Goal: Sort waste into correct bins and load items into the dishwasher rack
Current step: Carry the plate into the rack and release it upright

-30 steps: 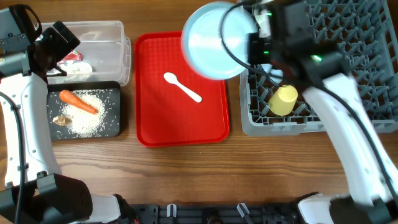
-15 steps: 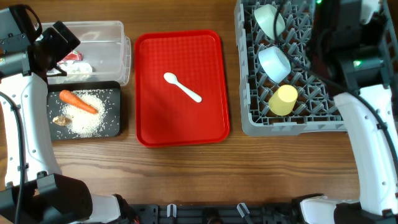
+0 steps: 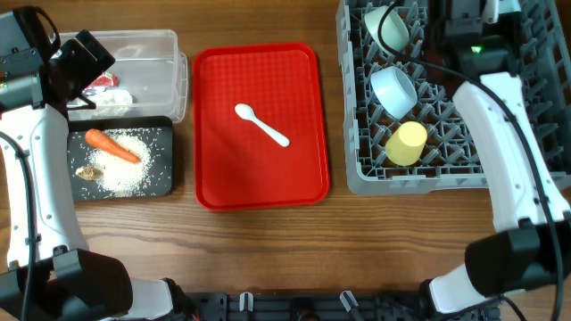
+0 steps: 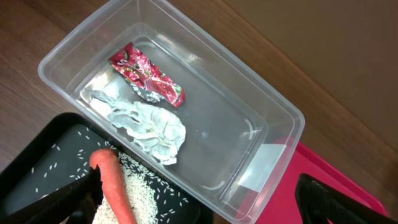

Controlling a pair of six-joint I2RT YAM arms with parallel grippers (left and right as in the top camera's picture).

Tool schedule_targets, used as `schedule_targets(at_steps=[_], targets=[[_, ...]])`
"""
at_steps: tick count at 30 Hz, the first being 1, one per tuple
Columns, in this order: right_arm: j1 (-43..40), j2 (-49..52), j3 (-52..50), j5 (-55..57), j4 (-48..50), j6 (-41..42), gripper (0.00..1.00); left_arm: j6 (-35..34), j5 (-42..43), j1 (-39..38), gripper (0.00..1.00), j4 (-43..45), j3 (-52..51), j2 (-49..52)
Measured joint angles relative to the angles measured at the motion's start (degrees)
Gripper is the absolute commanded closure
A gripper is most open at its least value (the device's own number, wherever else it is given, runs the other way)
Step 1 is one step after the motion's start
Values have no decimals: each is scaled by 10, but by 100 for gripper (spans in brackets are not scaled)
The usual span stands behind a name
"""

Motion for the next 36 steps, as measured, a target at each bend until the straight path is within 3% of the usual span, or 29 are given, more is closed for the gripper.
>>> schedule_targets(at_steps=[21,23,24,25,26,28,29,36], targets=[[0,73,0,-85,-8,19,92,0,0,0,0,0,0,0],[0,75,0,-90,-8,21,81,0,0,0,0,0,0,0],[0,75,0,-94,-8,24,63,0,0,0,0,0,0,0],[0,75,0,-95,-8,24,54,0,0,0,0,0,0,0],[0,75,0,-97,-8,28,31,0,0,0,0,0,0,0],[0,75,0,-101,-8,32,6,0,0,0,0,0,0,0],[0,75,0,-102,-7,31,0,0,0,0,0,0,0,0],[26,73,0,-115,-1,35,0,0,0,0,0,0,0,0]])
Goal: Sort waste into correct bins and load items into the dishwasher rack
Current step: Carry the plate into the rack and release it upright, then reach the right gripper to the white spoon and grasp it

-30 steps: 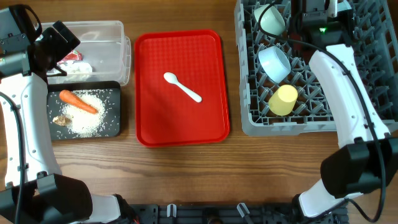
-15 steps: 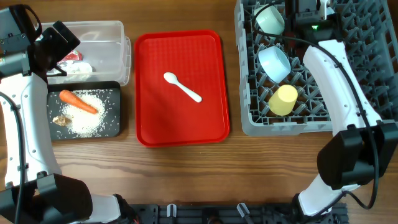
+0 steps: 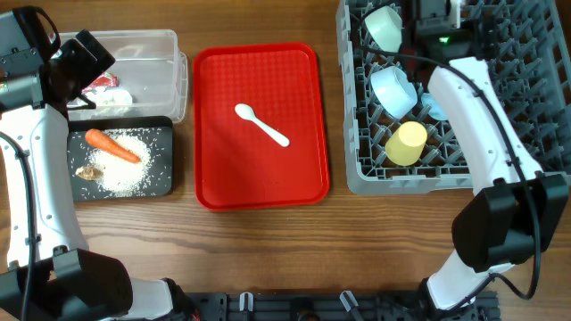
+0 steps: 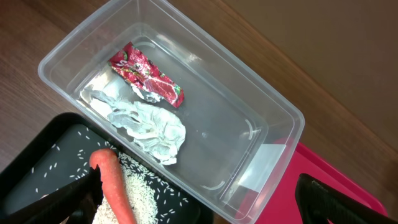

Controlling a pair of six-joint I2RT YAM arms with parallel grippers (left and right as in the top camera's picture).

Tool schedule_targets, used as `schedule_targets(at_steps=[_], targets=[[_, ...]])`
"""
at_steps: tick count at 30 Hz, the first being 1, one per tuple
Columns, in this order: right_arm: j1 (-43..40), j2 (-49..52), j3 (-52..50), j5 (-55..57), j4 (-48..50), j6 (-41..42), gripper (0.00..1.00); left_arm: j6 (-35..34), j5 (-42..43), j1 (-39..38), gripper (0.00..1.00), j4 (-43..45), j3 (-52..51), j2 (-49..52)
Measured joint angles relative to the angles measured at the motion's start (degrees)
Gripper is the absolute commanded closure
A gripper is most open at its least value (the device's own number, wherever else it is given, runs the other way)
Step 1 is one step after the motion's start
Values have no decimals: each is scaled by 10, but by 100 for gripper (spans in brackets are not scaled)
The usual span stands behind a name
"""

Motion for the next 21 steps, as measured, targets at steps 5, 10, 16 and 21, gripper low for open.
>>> schedule_targets(at_steps=[5,10,16,21], targets=[[69,-29,0,-126,2,3,0,0,0,0,0,0,0,0],[148,-83,3,-432,24,15,0,0,0,0,0,0,0,0],[156,-66,4,-662,98,54,3,0,0,0,0,0,0,0],[177,19,2,-714,109,64,3,0,0,0,0,0,0,0]])
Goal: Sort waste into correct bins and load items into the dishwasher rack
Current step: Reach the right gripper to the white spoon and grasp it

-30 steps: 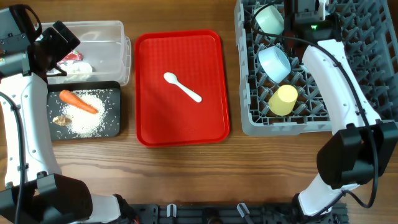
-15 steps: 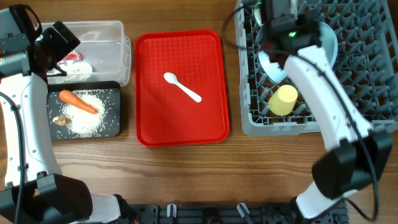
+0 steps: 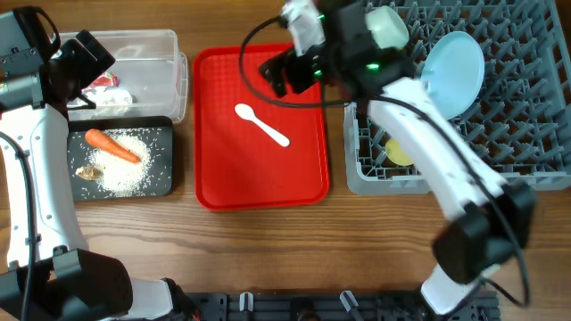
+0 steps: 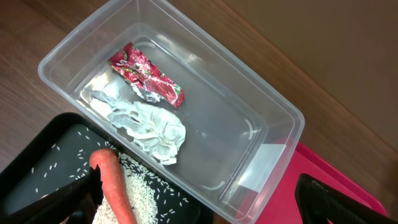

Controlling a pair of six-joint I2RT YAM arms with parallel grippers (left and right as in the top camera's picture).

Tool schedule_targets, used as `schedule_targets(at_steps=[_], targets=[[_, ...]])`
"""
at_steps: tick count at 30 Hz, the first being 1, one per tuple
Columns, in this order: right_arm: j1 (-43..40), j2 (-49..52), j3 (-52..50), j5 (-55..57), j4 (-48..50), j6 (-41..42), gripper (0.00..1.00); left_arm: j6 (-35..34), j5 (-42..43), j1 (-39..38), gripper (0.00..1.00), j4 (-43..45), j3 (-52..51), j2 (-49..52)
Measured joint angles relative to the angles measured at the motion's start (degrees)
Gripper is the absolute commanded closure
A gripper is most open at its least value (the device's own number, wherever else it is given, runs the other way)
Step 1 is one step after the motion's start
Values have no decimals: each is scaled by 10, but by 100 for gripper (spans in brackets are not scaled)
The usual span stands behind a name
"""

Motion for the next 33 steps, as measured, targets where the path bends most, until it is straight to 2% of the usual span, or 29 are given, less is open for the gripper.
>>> schedule_targets(at_steps=[7,11,17,18,20,21,33], targets=[[67,116,-3,19,37,10,3,0,0,0,0,0,0,0],[78,155,-3,29,48,1,11,0,0,0,0,0,0,0],[81,191,-3,58,77,-12,17,0,0,0,0,0,0,0],[81,198,-3,62,81,-14,20,0,0,0,0,0,0,0],[82,208,-3,68,84,-16,37,0,0,0,0,0,0,0],[82,213,-3,70,85,-16,41,0,0,0,0,0,0,0],[83,235,-3,96,100,-18,42,0,0,0,0,0,0,0]])
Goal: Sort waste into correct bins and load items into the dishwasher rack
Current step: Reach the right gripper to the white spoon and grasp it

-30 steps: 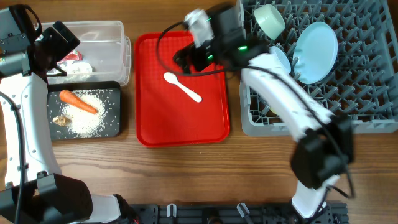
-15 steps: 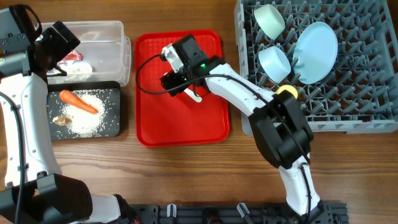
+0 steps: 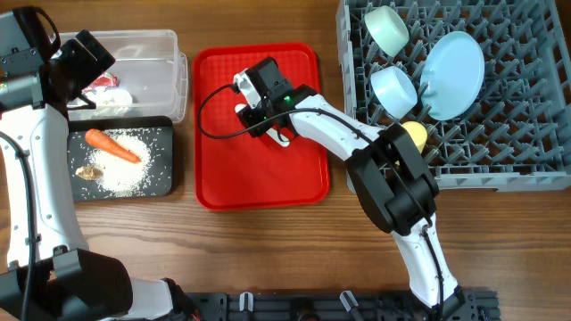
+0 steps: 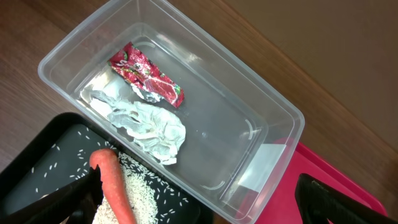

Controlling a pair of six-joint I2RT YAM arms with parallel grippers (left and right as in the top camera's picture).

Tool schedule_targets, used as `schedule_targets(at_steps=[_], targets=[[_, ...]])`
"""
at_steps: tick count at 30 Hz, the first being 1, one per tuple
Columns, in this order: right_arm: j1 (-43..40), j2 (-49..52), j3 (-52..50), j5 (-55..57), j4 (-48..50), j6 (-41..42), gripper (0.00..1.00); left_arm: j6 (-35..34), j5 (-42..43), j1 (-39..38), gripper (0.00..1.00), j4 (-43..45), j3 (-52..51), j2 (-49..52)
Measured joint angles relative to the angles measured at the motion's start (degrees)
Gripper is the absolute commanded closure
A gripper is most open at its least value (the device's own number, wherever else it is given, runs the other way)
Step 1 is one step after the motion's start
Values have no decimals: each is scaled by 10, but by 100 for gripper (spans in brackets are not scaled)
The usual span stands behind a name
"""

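A white spoon (image 3: 281, 135) lies on the red tray (image 3: 223, 178); only the end of its handle shows. My right gripper (image 3: 256, 114) is low over the spoon's bowl end and hides it, so the overhead view does not show how its jaws stand. My left gripper (image 4: 199, 196) hangs open over the clear bin (image 4: 273, 121), its fingers (image 4: 78, 199) wide apart with nothing between them. The bin holds a red wrapper (image 4: 147, 74) and a crumpled white tissue (image 4: 149, 124). A carrot (image 4: 112, 183) lies on rice in the black tray (image 4: 37, 168).
The grey dishwasher rack (image 3: 500, 134) at the right holds a pale green bowl (image 3: 386, 27), a light blue cup (image 3: 393, 89), a yellow cup (image 3: 414, 134) and a light blue plate (image 3: 455, 62). My right arm (image 3: 330, 129) stretches from the rack across the red tray.
My right gripper was above the tray's far edge, beyond the spoon, which lay in full view. Now it is down on the spoon's bowl end. The left arm has not moved.
My right arm was over the dishwasher rack at first, and still there at the second moment. At the third it was over the red tray's far edge, with a blue plate standing in the rack. Now it is down at the spoon. The left gripper stayed open over the clear bin.
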Motion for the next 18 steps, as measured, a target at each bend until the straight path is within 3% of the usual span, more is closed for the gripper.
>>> schedule_targets(at_steps=[4,6,14,18], targets=[[3,0,0,10,-5,1,56,0,0,0,0,0,0,0],[5,0,0,13,-5,2,69,0,0,0,0,0,0,0],[27,8,3,82,12,15,72,0,0,0,0,0,0,0],[43,12,6,130,14,18,82,0,0,0,0,0,0,0]])
